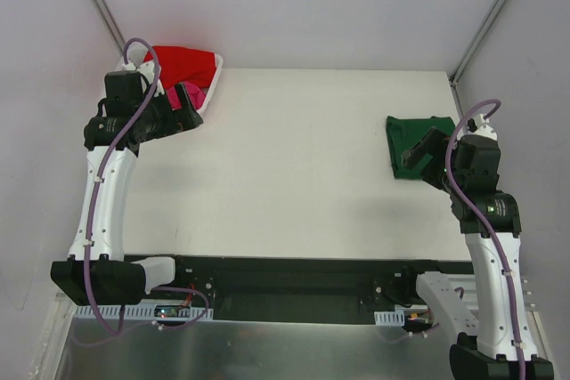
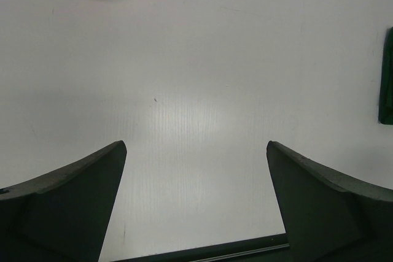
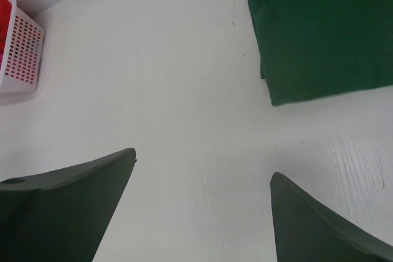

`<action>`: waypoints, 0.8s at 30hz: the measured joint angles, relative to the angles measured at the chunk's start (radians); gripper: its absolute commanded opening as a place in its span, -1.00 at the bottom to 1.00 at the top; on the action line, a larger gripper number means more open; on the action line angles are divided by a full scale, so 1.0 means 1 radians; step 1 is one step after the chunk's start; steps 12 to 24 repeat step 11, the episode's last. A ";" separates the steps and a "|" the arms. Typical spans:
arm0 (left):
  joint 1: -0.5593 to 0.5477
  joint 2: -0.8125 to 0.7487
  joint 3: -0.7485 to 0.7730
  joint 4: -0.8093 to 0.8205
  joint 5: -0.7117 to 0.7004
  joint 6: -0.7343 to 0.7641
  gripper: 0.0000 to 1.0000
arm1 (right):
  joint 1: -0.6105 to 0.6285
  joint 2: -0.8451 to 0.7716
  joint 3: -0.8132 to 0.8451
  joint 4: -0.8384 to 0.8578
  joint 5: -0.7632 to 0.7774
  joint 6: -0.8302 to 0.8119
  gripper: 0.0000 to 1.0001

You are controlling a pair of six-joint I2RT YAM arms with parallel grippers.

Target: Fold and stack the t-shirts

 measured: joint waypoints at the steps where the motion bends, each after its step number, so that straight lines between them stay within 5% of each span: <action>1: 0.000 0.000 0.000 -0.001 -0.002 0.000 0.99 | 0.000 0.000 0.000 0.000 0.000 0.000 0.93; 24: 0.000 -0.002 0.006 -0.005 -0.006 -0.004 0.99 | 0.000 0.001 0.000 -0.002 0.000 -0.008 0.93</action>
